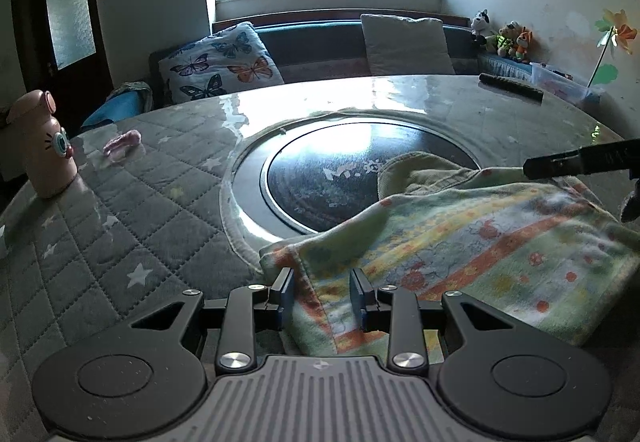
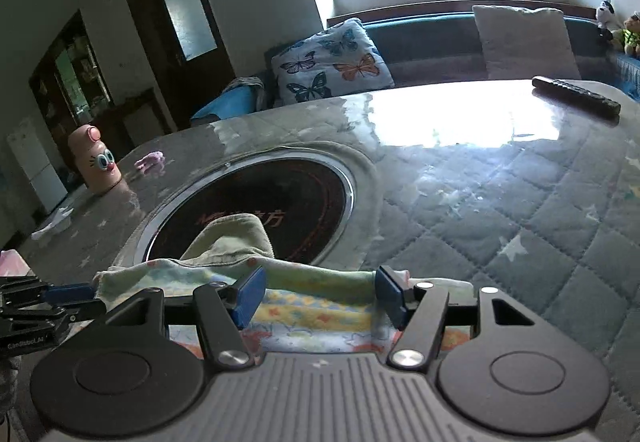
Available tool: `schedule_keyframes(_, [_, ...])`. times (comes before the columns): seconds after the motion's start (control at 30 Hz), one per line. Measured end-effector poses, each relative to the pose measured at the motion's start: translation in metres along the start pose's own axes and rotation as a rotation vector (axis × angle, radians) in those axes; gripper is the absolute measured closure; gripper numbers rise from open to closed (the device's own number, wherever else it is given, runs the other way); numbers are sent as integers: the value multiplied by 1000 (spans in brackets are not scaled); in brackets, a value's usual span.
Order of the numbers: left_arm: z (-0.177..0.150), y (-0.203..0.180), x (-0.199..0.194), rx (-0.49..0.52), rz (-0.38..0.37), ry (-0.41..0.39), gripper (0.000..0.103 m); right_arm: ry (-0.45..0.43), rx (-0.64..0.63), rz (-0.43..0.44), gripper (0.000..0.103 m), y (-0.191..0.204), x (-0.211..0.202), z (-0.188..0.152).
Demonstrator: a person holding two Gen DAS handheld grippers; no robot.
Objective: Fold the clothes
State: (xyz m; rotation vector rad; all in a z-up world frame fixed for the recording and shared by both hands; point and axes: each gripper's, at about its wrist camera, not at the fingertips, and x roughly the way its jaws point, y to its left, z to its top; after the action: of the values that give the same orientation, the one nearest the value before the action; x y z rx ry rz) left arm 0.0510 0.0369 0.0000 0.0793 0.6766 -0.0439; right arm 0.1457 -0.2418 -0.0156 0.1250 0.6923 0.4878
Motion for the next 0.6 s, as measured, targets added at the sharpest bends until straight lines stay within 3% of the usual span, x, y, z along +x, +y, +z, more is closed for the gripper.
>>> schedule_keyframes(0.6, [30,-14,29,8,-30,30,70,55,-159,-129,40,32,35,13])
